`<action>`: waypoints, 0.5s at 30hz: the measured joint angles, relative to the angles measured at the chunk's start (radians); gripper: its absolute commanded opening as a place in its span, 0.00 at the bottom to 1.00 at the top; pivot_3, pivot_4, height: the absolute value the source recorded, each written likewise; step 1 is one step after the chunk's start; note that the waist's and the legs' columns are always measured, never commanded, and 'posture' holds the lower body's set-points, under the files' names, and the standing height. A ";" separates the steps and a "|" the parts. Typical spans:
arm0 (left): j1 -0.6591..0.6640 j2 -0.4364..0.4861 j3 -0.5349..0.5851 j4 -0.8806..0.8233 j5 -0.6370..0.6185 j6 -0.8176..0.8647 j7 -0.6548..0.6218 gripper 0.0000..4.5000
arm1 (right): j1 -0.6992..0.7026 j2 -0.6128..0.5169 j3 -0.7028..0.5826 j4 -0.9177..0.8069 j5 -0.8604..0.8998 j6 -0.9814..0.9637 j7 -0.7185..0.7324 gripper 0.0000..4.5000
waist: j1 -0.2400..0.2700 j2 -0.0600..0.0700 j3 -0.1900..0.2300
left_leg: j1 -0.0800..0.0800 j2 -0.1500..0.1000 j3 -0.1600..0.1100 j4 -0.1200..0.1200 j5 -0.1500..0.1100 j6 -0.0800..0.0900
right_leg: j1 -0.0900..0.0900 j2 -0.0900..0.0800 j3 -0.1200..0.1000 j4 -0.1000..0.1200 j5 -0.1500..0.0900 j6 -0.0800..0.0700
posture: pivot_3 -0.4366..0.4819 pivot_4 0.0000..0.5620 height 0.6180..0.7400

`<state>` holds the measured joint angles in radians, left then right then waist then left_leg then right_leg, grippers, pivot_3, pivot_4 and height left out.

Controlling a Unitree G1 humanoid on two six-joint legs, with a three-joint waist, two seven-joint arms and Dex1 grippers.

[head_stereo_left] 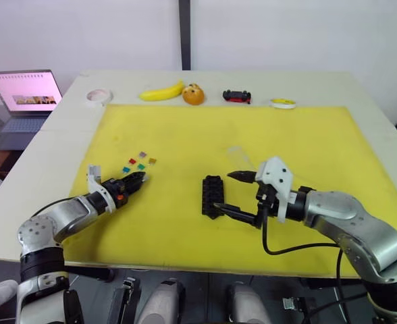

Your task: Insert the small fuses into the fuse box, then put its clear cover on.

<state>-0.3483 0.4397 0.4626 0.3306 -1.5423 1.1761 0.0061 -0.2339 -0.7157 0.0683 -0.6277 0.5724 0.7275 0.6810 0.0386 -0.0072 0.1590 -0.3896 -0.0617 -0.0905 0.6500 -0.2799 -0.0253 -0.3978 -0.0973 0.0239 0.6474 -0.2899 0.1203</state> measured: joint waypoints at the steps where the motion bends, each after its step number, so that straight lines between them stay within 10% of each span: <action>1: 0.000 -0.004 0.004 0.000 0.002 0.002 0.002 0.40 | 0.001 0.000 0.000 0.000 0.000 0.000 0.000 1.00 | 0.000 0.000 0.000 | 0.000 0.000 0.000 0.000 0.000 0.000 | 0.000 0.000 0.000 0.000 0.000 0.000 | 0.48 0.27 1.00; 15: -0.013 -0.017 0.025 0.016 0.037 0.020 0.000 0.40 | 0.006 -0.002 -0.001 -0.007 0.001 0.008 -0.001 1.00 | 0.001 0.000 0.000 | 0.000 0.000 0.000 0.000 0.000 0.000 | 0.000 0.000 0.000 0.000 0.000 0.000 | 0.48 0.27 1.00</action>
<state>-0.3611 0.4223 0.4880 0.3468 -1.5052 1.1961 0.0060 -0.2281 -0.7179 0.0677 -0.6345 0.5730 0.7356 0.6805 0.0398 -0.0069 0.1588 -0.3895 -0.0617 -0.0904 0.6499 -0.2800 -0.0253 -0.3976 -0.0974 0.0238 0.6473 -0.2899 0.1204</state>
